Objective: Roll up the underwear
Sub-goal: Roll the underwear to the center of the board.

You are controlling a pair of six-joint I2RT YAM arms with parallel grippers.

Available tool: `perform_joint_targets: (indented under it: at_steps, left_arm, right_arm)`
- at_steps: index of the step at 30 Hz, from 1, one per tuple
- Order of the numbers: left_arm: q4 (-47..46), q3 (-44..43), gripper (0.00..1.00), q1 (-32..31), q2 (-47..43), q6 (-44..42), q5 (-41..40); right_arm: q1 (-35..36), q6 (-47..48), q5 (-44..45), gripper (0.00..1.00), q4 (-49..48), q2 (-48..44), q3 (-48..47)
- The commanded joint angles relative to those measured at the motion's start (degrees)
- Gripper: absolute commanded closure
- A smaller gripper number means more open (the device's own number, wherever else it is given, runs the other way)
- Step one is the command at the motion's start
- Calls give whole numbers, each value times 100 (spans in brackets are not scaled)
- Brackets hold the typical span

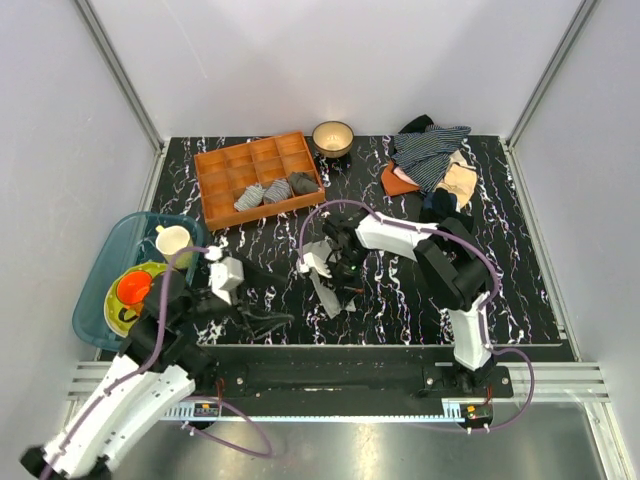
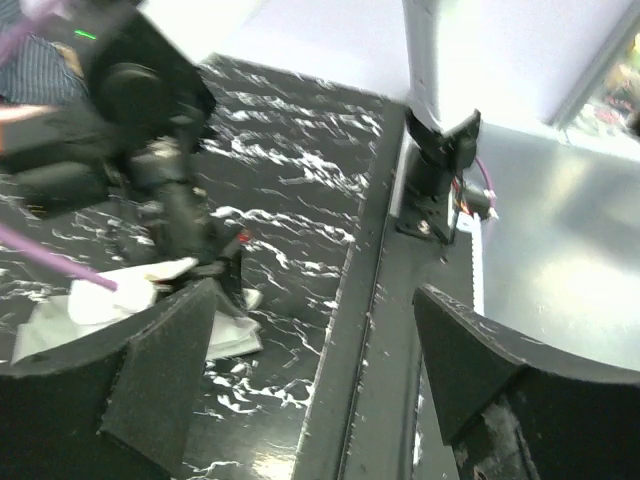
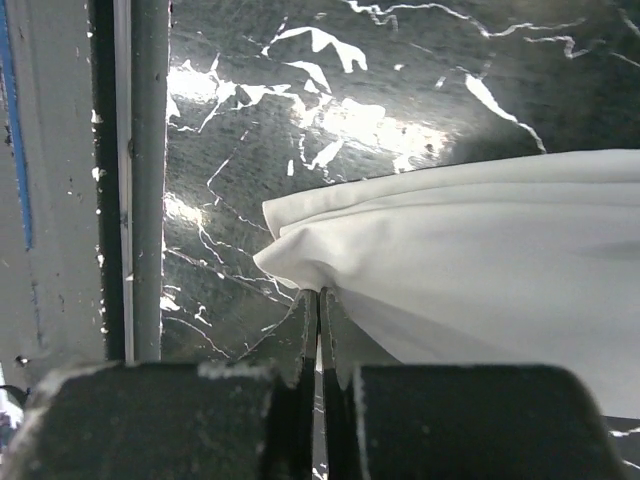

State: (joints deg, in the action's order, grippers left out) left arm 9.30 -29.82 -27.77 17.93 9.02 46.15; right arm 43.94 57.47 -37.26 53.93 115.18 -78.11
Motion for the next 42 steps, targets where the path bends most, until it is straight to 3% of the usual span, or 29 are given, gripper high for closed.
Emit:
perform_joint_targets:
  at_steps: [1, 2, 5, 9, 17, 27, 42]
  left_arm:
    - [247, -480, 17, -1517, 1085, -865, -1513]
    - [335, -646, 16, -2321, 1324, -1241, -1922]
    - [502, -893, 14, -3450, 2274, -1708, -3171]
    - [293, -885, 14, -3972, 3224, -2131, -4006]
    - [-1112, -331, 13, -4017, 4252, -2887, -4430]
    - [-2011, -243, 13, -4017, 5658, -3494, -5028]
    - [-2758, -182, 28, -4017, 6758, -3591, -6021]
  right_arm:
    - [-202, 282, -431, 100, 1003, 391, -722]
    - [-228, 326, -493, 100, 1075, 453, -793]
    - [-299, 387, -589, 100, 1347, 681, -1057]
    - [-360, 493, -669, 100, 1664, 962, -1399]
    - [-518, 607, -757, 100, 2209, 1410, -1927]
    - [-571, 651, -818, 100, 2455, 1596, -2191]
    - [-589, 721, -889, 100, 2622, 1675, -2270]
